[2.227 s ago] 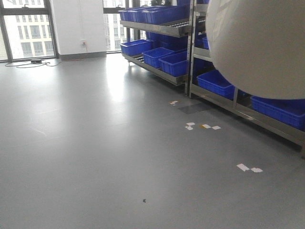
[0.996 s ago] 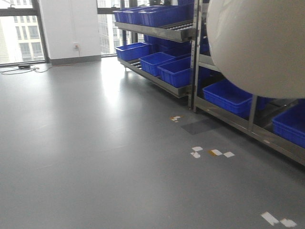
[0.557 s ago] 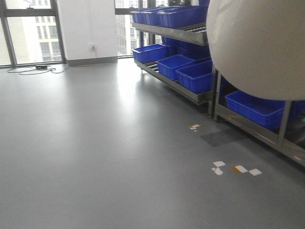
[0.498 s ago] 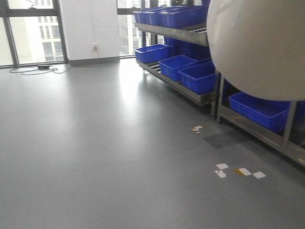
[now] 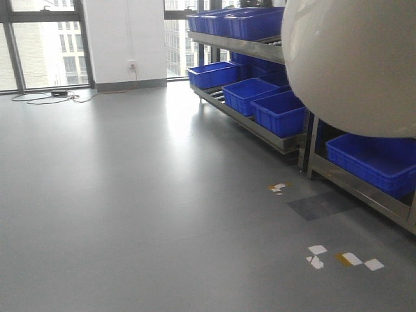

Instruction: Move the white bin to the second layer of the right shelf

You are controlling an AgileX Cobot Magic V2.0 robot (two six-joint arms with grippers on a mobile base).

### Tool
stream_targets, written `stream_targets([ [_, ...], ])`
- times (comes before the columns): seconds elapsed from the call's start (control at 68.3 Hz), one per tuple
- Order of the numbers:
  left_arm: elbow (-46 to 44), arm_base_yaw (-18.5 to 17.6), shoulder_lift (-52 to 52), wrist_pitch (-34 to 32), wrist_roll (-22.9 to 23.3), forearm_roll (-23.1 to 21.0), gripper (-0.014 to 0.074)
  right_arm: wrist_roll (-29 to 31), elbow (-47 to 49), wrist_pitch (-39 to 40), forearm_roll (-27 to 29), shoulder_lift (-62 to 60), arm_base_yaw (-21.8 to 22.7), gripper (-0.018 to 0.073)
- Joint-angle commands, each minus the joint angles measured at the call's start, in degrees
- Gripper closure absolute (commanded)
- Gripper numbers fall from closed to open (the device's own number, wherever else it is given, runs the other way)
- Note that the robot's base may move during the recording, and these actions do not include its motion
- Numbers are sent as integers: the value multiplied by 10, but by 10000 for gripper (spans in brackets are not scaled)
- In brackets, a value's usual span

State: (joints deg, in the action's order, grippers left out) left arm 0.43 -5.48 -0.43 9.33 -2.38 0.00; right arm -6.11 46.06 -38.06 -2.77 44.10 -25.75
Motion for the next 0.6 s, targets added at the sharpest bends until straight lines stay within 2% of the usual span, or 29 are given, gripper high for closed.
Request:
stream_targets([
  [0.0, 21, -3, -8, -49, 2, 0, 512, 0, 17, 49, -3, -4, 2, 503],
  [0.586, 21, -3, -8, -49, 2, 0, 512, 0, 17, 49, -3, -4, 2, 503],
])
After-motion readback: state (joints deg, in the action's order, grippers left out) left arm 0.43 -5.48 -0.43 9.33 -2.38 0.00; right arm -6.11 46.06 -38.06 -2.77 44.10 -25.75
